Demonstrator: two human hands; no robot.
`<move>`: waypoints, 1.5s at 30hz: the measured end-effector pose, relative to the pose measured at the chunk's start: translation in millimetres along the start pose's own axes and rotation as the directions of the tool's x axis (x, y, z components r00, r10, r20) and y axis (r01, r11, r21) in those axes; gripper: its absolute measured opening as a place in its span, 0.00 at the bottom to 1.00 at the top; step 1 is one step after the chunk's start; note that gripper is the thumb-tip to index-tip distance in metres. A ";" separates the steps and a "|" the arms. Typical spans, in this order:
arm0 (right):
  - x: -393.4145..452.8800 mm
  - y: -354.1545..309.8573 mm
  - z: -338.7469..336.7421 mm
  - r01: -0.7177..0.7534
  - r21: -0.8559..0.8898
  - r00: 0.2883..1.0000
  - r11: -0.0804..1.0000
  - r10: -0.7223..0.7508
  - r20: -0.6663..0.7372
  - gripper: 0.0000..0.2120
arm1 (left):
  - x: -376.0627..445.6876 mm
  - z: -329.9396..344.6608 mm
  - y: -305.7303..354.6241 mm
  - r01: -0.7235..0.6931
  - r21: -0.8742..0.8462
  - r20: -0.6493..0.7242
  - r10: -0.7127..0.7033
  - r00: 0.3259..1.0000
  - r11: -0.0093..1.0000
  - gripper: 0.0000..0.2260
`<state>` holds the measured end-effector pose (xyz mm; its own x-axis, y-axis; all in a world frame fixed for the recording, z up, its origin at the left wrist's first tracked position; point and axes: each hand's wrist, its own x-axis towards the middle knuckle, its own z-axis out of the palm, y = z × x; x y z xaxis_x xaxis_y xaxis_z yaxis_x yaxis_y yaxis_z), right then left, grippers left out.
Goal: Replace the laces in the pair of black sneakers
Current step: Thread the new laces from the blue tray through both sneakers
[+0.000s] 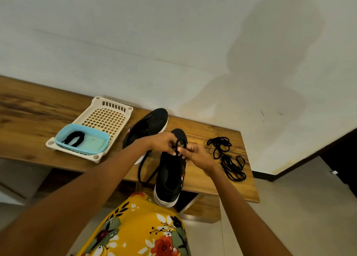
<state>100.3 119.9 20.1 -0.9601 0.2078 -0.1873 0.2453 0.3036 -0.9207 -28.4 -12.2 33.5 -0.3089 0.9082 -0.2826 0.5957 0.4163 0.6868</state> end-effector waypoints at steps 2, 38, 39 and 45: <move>0.7 2.2 -3.5 -0.002 -0.017 1.000 1.000 0.002 0.011 0.06 | -2.5 2.2 -1.3 0.043 -0.129 0.034 -0.039 0.999 0.991 0.13; 2.7 29.0 35.6 0.120 -0.468 0.847 0.876 -0.336 -0.411 0.05 | 6.3 10.6 -15.7 -0.048 -0.329 -0.158 -0.005 0.987 0.943 0.13; 3.0 29.3 36.3 0.132 -0.470 0.847 0.873 -0.345 -0.404 0.06 | 9.8 6.6 -14.9 -0.062 -0.140 -0.148 0.041 0.988 0.988 0.11; 4.6 25.6 38.4 0.139 -0.439 0.825 0.888 -0.349 -0.445 0.05 | 11.6 -12.4 9.3 0.027 0.766 -0.213 0.215 0.953 0.642 0.09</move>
<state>97.0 93.0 -17.5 -0.8173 0.4796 0.3193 0.1436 0.7063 -0.6932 -35.7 1.6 45.0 -0.3246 0.9456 0.0212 0.9423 0.3252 -0.0792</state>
